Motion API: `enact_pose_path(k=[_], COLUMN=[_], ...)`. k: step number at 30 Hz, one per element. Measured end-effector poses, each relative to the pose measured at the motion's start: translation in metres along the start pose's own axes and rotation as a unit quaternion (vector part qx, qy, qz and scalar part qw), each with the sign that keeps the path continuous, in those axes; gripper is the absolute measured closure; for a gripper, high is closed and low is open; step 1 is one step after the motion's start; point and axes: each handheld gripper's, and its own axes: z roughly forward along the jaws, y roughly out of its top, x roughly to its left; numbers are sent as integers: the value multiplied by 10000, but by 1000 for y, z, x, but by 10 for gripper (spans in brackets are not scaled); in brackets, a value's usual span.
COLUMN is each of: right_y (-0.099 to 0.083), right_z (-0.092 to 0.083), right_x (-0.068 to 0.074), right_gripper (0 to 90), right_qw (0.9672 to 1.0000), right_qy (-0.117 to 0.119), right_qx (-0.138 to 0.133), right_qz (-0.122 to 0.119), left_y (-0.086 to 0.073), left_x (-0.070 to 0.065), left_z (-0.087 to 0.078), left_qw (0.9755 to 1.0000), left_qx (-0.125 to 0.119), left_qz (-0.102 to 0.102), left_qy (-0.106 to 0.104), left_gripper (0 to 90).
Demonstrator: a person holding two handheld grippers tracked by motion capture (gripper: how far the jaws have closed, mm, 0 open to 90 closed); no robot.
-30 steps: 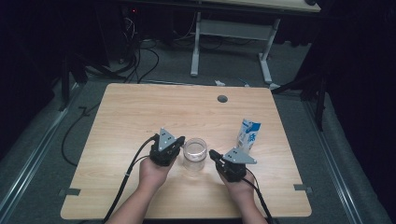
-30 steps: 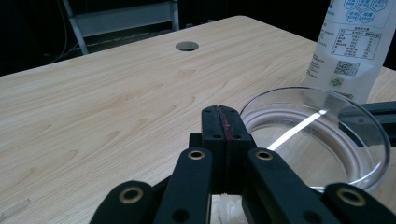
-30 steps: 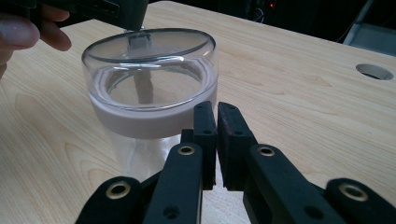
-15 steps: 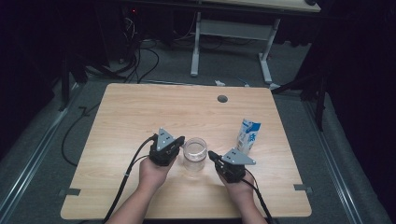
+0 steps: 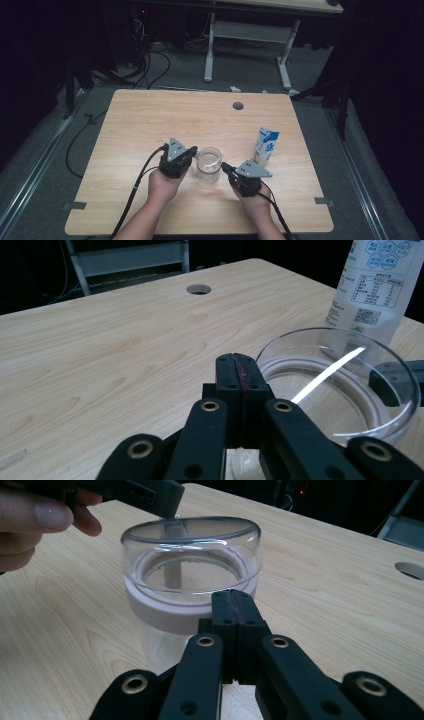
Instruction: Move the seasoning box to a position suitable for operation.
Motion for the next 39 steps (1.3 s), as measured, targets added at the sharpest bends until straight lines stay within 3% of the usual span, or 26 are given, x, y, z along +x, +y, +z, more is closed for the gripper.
enact_pose_path(k=[5,10,18,25,39], right_y=[3,6,7,9,11], right_z=[-3,-5,-5,-7,-10], right_x=[2,4,8,9,10], right_gripper=[900,900,900,900,900], right_qw=[10000,9998,9998,9997,9996], right_qy=[39,80,80,92,119], right_qx=[-85,-171,-159,-219,-251], right_qz=[12,6,-30,-65,-52], left_y=[-6,-20,-38,-38,-34], left_x=[-3,-7,-24,-30,-40], left_z=[-13,-25,-28,-27,-23], left_qw=[10000,9998,9987,9974,9977], left_qx=[-73,-64,-51,-74,-102], left_qz=[43,-63,-214,-340,-287], left_qy=[-45,-176,-460,-632,-607], left_gripper=[840,816,810,850,900])
